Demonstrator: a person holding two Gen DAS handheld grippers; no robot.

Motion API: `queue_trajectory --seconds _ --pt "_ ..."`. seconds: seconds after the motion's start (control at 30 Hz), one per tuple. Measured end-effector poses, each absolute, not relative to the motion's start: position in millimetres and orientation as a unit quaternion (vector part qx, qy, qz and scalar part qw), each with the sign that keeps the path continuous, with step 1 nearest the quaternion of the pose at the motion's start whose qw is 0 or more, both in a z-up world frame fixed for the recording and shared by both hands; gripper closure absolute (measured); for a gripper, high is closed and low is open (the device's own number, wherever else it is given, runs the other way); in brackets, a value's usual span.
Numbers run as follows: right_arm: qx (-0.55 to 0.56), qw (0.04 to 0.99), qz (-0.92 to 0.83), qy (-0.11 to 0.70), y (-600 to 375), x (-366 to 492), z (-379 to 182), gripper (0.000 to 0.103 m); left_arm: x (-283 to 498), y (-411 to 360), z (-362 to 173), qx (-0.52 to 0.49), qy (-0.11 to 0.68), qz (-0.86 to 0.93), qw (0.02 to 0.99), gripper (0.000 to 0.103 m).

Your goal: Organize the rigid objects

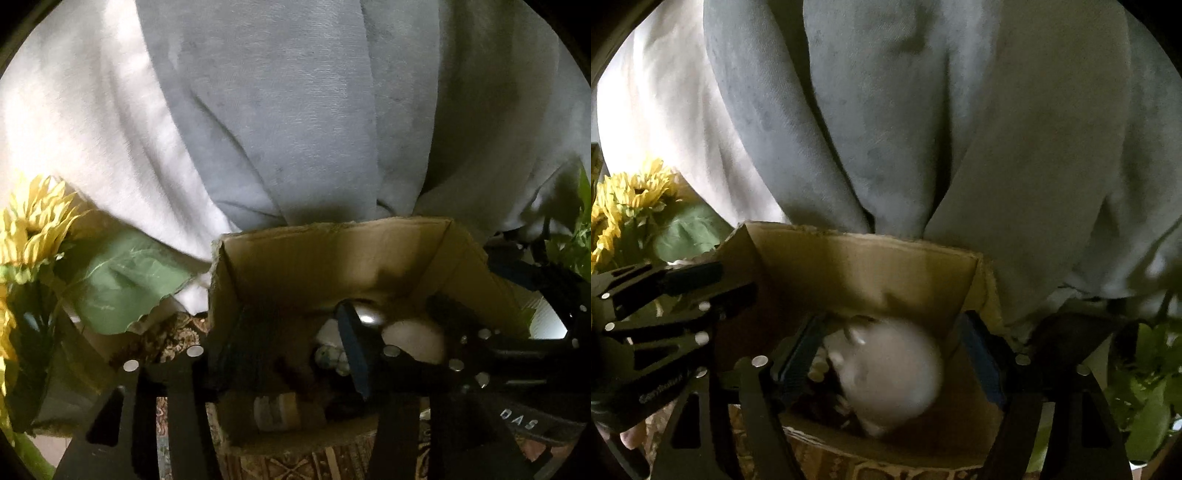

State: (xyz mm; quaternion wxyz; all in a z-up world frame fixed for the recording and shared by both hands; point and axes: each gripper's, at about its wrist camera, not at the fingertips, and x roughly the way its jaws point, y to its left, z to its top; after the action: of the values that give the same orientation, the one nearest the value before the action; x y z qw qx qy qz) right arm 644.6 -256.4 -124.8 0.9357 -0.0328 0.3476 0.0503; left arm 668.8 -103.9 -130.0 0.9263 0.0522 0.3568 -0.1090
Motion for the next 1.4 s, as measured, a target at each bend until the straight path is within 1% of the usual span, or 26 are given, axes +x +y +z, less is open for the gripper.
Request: queue_trajectory --seconds 0.13,0.17,0.33,0.4,0.53,0.6,0.63,0.7,0.83,0.97,1.4 --pt "-0.029 0.94 0.032 0.338 -261.3 635.9 -118.3 0.022 650.0 -101.2 -123.3 0.059 0.345 -0.089 0.932 0.041" --pt "-0.03 0.941 0.026 0.335 -262.8 632.1 -115.5 0.022 644.9 -99.4 -119.1 0.06 0.343 -0.085 0.933 0.04" --pt "-0.034 0.949 0.007 0.314 -264.4 603.8 -99.0 0.021 605.1 -91.2 -97.5 0.059 0.319 -0.061 0.944 0.028" --pt "-0.028 0.952 -0.001 0.306 -267.2 592.4 -92.6 0.017 590.3 -87.8 -89.6 0.056 0.31 -0.053 0.947 0.024" --pt "-0.011 0.958 -0.01 0.286 -270.0 559.7 -74.2 0.014 551.4 -83.1 -71.1 0.054 0.285 -0.032 0.956 0.016" --pt "-0.005 0.962 -0.012 0.273 -269.7 540.6 -65.5 0.009 525.6 -80.9 -60.8 0.055 0.266 -0.017 0.962 0.012" --pt "-0.004 0.963 -0.013 0.269 -270.3 532.3 -61.7 0.009 518.9 -79.0 -57.9 0.056 0.26 -0.013 0.964 0.009" --pt "0.001 0.966 -0.014 0.259 -271.5 510.1 -51.9 0.008 495.0 -76.4 -49.8 0.057 0.242 0.001 0.969 0.008" --pt "0.008 0.97 -0.008 0.243 -272.0 473.4 -38.2 0.006 451.6 -71.3 -38.1 0.058 0.217 0.022 0.974 0.0" --pt "0.005 0.974 -0.001 0.227 -268.2 435.6 -26.3 0.004 412.3 -64.6 -29.1 0.057 0.202 0.034 0.977 0.0" --pt "0.013 0.98 -0.005 0.199 -235.5 313.9 -1.1 0.004 290.2 -26.2 -6.2 0.065 0.159 0.026 0.985 0.0"
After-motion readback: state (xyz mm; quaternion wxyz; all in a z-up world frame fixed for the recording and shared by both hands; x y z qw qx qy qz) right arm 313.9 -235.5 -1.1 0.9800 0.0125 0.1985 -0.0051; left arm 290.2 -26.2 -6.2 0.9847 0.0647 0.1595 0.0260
